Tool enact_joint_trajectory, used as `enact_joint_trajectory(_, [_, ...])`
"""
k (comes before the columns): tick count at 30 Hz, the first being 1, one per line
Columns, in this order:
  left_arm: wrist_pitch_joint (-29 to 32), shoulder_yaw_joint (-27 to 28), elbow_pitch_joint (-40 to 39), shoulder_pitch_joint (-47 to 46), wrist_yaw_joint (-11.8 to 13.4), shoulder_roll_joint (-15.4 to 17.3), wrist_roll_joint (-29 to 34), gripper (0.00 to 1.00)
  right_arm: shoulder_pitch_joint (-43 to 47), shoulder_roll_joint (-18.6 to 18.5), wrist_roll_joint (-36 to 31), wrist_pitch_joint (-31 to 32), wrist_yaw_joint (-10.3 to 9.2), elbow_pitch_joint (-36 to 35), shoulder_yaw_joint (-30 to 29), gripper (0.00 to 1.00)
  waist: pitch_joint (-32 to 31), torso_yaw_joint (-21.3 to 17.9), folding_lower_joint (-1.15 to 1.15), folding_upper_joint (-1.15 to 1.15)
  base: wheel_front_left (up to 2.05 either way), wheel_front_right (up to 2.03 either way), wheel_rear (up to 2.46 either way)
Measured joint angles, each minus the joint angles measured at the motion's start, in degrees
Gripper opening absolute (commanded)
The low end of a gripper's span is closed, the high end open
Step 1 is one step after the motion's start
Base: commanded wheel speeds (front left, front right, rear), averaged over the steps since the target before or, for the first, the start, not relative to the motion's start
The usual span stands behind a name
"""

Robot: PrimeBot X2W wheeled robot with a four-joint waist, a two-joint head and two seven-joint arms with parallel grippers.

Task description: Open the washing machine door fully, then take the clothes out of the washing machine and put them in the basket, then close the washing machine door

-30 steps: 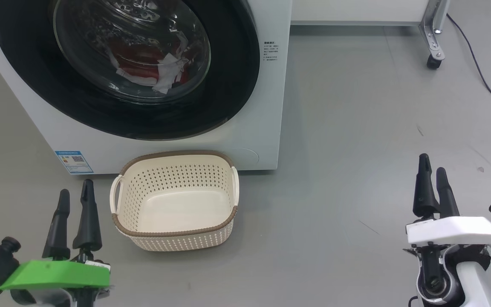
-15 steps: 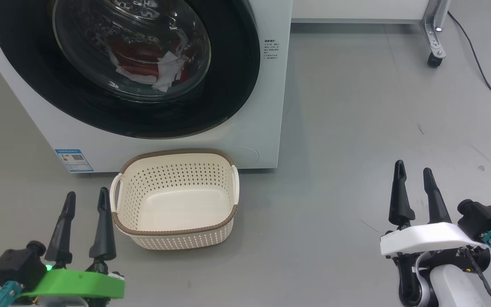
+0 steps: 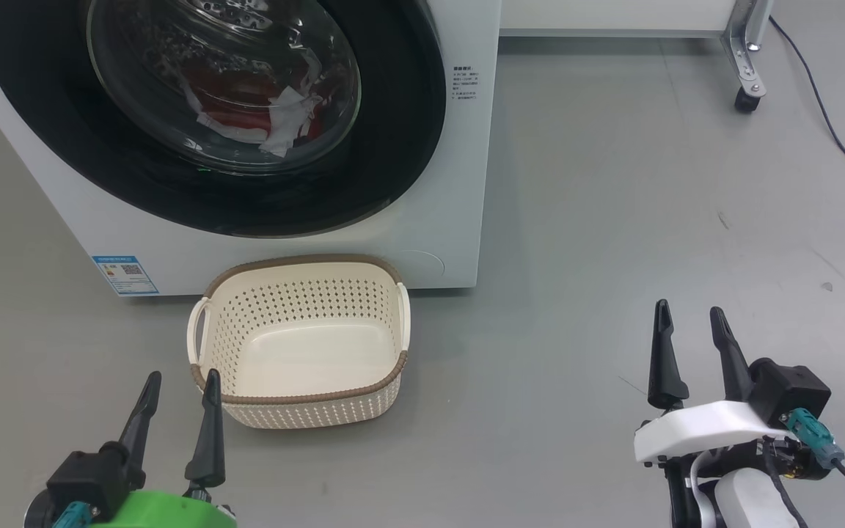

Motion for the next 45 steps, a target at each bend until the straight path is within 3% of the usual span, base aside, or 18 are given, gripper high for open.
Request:
enact_joint_trajectory(13, [0.0, 0.2, 4.2, 0.0, 1.1, -0.4, 3.0, 1.00, -0.1, 0.0, -2.0, 0.0, -0.94, 3.9, 1.4, 1.00, -0.3, -0.1, 0.00, 0.00, 0.00, 0.00, 0.00])
enact_joint_trajectory(45, [0.0, 0.8, 7.0, -0.7, 0.7, -1.7, 3.6, 1.00, -1.5, 0.0, -3.4, 0.0, -1.80, 6.4, 1.6, 1.00, 0.1, 0.3, 0.00, 0.00, 0.00, 0.00, 0.00])
